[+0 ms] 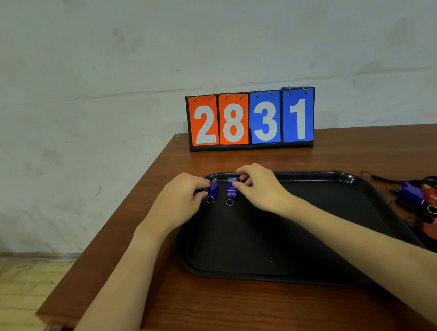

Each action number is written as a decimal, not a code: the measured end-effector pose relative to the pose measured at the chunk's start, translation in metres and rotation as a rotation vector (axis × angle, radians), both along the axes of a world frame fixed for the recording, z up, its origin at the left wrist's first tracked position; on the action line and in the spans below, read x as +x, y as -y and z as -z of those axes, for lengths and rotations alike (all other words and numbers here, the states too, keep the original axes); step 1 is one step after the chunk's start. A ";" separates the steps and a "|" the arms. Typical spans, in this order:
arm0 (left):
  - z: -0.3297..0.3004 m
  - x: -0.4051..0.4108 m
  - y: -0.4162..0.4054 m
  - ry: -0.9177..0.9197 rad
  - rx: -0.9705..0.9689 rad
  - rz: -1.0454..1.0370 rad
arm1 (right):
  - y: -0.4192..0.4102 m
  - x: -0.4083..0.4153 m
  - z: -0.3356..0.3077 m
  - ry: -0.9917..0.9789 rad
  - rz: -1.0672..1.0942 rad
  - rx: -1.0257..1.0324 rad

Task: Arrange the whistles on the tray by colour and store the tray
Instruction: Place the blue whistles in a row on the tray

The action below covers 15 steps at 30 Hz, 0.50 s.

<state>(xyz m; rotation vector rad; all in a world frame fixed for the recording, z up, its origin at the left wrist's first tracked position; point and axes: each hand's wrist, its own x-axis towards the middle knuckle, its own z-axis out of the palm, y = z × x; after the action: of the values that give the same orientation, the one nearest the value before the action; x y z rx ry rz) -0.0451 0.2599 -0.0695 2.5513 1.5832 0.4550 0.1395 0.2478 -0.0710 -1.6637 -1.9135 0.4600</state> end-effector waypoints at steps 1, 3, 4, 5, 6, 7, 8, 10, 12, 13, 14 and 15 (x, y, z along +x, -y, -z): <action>0.000 0.000 0.001 -0.010 0.008 0.005 | 0.005 0.002 -0.001 0.056 -0.031 0.027; 0.000 -0.001 0.003 -0.030 0.032 0.016 | 0.013 0.005 -0.003 0.188 -0.109 0.054; 0.000 -0.001 0.003 -0.041 0.043 0.026 | 0.017 0.006 -0.003 0.254 -0.143 0.054; 0.001 -0.001 0.004 -0.054 0.047 0.035 | 0.020 0.006 -0.003 0.306 -0.169 0.049; 0.001 -0.001 0.004 -0.066 0.047 0.041 | 0.022 0.007 -0.002 0.339 -0.187 0.040; 0.001 -0.001 0.004 -0.078 0.046 0.043 | 0.023 0.007 -0.001 0.360 -0.198 0.036; 0.002 -0.001 0.004 -0.089 0.044 0.043 | 0.023 0.008 0.000 0.375 -0.201 0.037; 0.003 0.000 0.004 -0.109 0.035 0.039 | 0.021 0.007 0.001 0.387 -0.196 0.048; 0.003 0.000 0.004 -0.114 0.033 0.035 | 0.015 0.006 0.002 0.387 -0.190 0.052; 0.002 0.000 0.004 -0.116 0.037 0.034 | 0.012 0.005 0.003 0.394 -0.194 0.052; 0.002 0.000 0.003 -0.117 0.040 0.030 | 0.008 0.004 0.003 0.405 -0.202 0.051; 0.002 0.000 0.003 -0.118 0.040 0.024 | 0.005 0.004 0.002 0.412 -0.213 0.049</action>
<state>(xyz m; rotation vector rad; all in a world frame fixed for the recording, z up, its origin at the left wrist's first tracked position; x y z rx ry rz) -0.0455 0.2564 -0.0717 2.6698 1.5946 0.3423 0.1433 0.2427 -0.0734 -1.6232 -2.3930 0.1526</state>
